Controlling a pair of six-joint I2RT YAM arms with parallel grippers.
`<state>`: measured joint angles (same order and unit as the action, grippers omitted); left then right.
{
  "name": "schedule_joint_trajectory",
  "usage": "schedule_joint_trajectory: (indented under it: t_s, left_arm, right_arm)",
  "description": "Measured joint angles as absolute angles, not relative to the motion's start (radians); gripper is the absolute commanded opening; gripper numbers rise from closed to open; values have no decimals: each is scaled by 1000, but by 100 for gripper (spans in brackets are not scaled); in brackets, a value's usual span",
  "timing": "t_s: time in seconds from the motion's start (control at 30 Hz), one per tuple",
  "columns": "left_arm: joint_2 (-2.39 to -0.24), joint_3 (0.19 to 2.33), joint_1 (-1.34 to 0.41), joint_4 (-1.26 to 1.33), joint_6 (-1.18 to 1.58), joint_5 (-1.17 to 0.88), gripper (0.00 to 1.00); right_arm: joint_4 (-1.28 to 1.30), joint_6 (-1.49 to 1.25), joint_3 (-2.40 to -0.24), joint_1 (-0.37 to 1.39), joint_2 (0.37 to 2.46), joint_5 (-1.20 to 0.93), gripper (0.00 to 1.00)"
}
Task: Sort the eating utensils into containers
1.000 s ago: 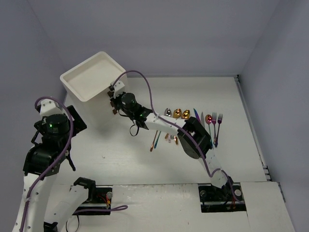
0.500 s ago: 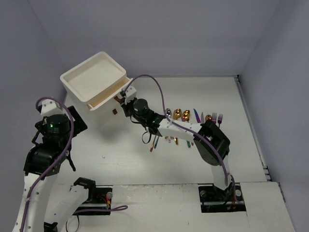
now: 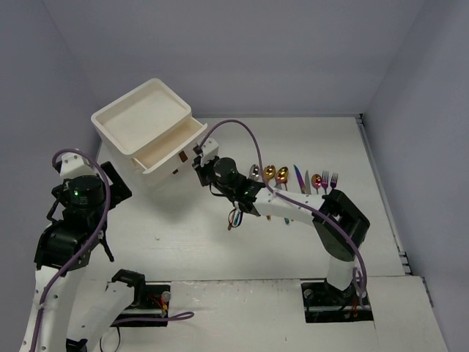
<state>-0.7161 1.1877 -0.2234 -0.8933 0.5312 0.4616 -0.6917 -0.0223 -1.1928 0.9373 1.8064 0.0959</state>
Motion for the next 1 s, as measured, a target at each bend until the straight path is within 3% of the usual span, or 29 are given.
schedule_joint_trajectory:
  t_s: [0.17,0.2,0.37,0.5,0.8,1.0]
  left_arm:
    - [-712,1188,-223,-894,531,459,86]
    - [-711,1188,-223,-894,531,456,86]
    - [-711,1188,-223,-894,524,439,86]
    - [-711,1192,-223,-894,489,401,86]
    - [-737,1270,-223,-897,360,173,86]
    - [-874,1385,-237,-893,293,-27,86]
  right_arm:
    - [-669,-26,-1149,938,1769,111,1]
    - [-667,-26,-1144,938,1764,114,5]
    - [-650,-33,-1126,938,1728,124,46]
    - [-624,-42,-1104,938,1669,135,60]
    - [-504,-44,-1035,933,1445,216,76]
    - [-351,-77,-943,843,1244,303,82]
